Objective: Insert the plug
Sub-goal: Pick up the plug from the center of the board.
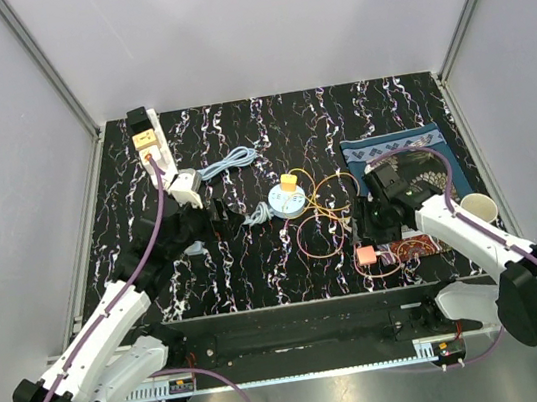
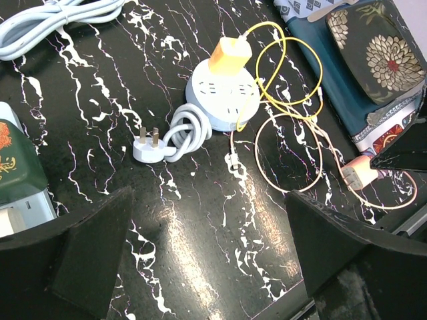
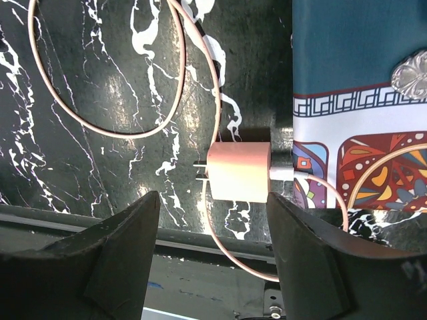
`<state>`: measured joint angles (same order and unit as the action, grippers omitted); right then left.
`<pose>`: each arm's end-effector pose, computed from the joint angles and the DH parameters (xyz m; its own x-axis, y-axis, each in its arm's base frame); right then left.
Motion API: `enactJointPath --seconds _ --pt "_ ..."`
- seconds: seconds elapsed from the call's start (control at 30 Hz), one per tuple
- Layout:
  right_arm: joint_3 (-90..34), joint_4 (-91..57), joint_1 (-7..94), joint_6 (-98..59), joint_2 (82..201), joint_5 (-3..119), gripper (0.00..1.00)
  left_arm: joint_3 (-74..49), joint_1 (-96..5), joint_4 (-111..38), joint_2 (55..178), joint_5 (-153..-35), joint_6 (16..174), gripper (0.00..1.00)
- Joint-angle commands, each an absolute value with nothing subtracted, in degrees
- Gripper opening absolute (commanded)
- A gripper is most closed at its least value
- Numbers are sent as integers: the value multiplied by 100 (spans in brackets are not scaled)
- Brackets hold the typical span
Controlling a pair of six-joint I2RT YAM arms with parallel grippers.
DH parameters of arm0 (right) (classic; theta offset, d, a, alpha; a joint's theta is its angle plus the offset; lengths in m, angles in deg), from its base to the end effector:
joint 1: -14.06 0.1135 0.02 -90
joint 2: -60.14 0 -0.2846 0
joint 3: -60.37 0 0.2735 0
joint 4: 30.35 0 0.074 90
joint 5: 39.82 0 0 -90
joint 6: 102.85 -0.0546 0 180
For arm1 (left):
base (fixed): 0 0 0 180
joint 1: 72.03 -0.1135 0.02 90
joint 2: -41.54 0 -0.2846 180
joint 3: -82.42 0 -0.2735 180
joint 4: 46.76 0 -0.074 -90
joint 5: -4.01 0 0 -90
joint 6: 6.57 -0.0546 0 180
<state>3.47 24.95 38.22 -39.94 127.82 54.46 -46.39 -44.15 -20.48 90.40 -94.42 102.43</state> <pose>0.2106 0.0989 0.2082 -0.9410 0.0756 -0.3299 -0.0081 0.9694 0.2454 0.1934 -0.1114 0.2870 -0.5284 -0.0848 -0.8447 0.4325 0.8293 -0.3538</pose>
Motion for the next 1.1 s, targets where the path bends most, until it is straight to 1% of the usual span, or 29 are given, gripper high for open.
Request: enactJointPath --seconds 0.0,0.23,0.57,0.8,0.9,1.03,1.07 --pt "428 2381 3910 -4413 12676 5616 70 -4571 -4390 -2310 8944 -9548 10303 99" --pt "551 2398 4034 -4537 12921 5625 70 -4676 -4355 -2362 8944 -9575 10373 99" --pt "551 2460 4060 -4493 13308 5107 71 -4606 -4355 -2406 9067 -9557 10347 99" --pt "533 2363 4069 -4335 13712 5053 72 -4492 -4355 -2476 9225 -9601 10294 99" --pt "542 2284 4069 -4265 13748 5071 69 -4466 -4347 -2520 9243 -9592 10294 99" --pt "516 2258 4095 -4089 13801 5053 58 -4422 -4347 -2564 9330 -9653 10338 99" --pt "507 2249 4104 -4080 13792 5053 54 -4361 -4347 -2573 9365 -9689 10338 99"
